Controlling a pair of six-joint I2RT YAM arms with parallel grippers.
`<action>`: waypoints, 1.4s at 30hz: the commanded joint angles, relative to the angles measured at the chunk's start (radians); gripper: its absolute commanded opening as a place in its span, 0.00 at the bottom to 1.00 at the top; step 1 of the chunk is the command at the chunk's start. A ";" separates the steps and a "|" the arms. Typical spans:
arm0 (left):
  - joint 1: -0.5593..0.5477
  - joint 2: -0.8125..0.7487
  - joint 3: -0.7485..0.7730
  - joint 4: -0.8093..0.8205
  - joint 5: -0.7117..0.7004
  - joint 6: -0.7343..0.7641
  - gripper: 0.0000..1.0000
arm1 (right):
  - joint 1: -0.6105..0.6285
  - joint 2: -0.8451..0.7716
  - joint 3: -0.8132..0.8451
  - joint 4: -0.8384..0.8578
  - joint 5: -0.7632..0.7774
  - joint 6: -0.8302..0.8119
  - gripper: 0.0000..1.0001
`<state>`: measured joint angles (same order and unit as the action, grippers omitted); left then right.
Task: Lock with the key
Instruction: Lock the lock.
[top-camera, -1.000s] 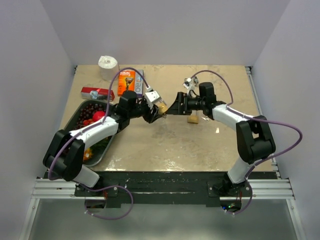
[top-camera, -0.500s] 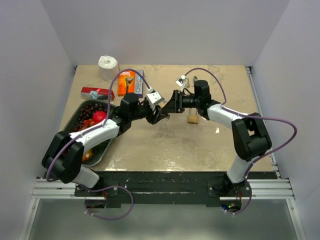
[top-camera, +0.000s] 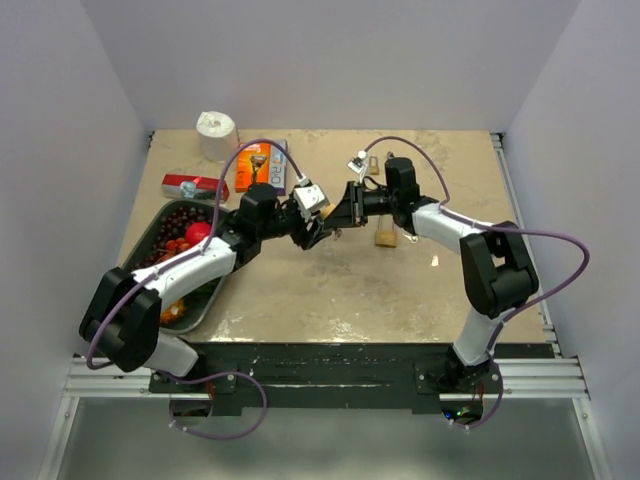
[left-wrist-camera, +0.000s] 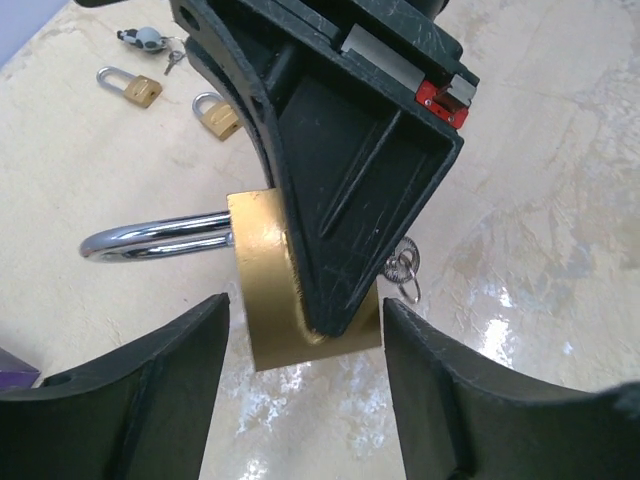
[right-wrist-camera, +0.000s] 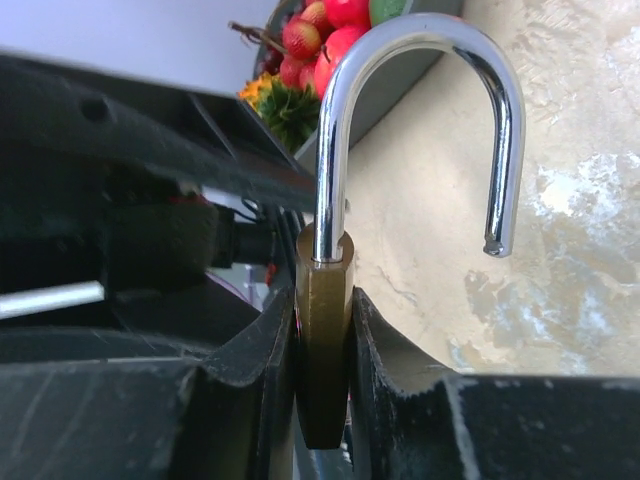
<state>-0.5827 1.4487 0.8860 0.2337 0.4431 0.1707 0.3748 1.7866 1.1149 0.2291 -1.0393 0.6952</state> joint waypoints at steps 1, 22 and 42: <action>0.064 -0.085 0.102 -0.200 0.115 0.092 0.71 | -0.040 -0.064 0.101 -0.155 -0.134 -0.297 0.00; 0.184 0.010 0.295 -0.571 0.548 0.579 0.67 | 0.015 0.039 0.517 -1.446 -0.136 -1.530 0.00; 0.121 0.036 0.329 -0.703 0.627 0.665 0.14 | 0.075 -0.113 0.459 -1.176 0.036 -1.384 0.00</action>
<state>-0.4549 1.4883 1.1522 -0.3916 0.9802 0.7456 0.4507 1.7813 1.5757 -1.0744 -1.0130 -0.7498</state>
